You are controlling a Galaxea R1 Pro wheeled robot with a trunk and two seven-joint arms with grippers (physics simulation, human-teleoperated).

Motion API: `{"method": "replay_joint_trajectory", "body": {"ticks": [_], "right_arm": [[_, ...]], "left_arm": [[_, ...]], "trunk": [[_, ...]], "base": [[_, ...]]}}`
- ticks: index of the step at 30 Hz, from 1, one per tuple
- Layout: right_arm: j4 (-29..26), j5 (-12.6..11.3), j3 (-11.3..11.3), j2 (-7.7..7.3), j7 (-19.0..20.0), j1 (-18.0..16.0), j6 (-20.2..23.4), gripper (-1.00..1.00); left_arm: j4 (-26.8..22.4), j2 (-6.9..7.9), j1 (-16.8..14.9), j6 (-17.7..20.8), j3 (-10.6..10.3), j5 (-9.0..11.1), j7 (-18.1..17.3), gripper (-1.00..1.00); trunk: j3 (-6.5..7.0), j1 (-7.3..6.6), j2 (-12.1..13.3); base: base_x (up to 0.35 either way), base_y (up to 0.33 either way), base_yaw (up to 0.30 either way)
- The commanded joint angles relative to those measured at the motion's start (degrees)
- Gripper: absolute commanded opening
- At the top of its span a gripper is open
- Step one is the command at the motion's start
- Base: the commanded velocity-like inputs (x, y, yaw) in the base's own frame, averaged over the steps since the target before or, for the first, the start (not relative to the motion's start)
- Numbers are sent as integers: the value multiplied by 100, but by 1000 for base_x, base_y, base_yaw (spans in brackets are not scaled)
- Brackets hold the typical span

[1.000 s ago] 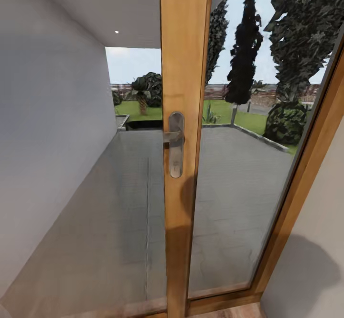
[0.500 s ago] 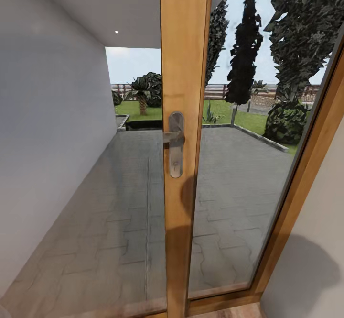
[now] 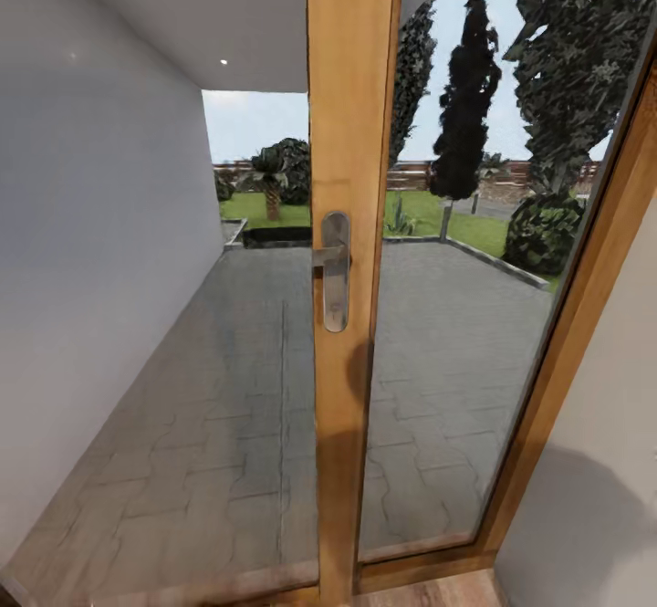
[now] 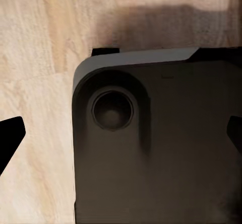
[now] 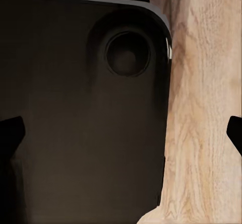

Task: Put the three can of soda from the living room inside the tash can in the kitchen.

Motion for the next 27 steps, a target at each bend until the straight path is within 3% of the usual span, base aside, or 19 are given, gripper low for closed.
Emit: {"method": "replay_joint_trajectory", "body": {"ticks": [1, 27], "right_arm": [[0, 0, -1, 0, 1, 0, -9, 100], [3, 10, -12, -1, 6, 0, -40, 100]], "left_arm": [[0, 0, 1, -14, -1, -1, -2, 100], [-1, 2, 14, -67, -11, -4, -5, 100]], "trunk": [[0, 0, 0], [0, 0, 0]], "base": [[-255, 0, 0], [-317, 0, 0]]}}
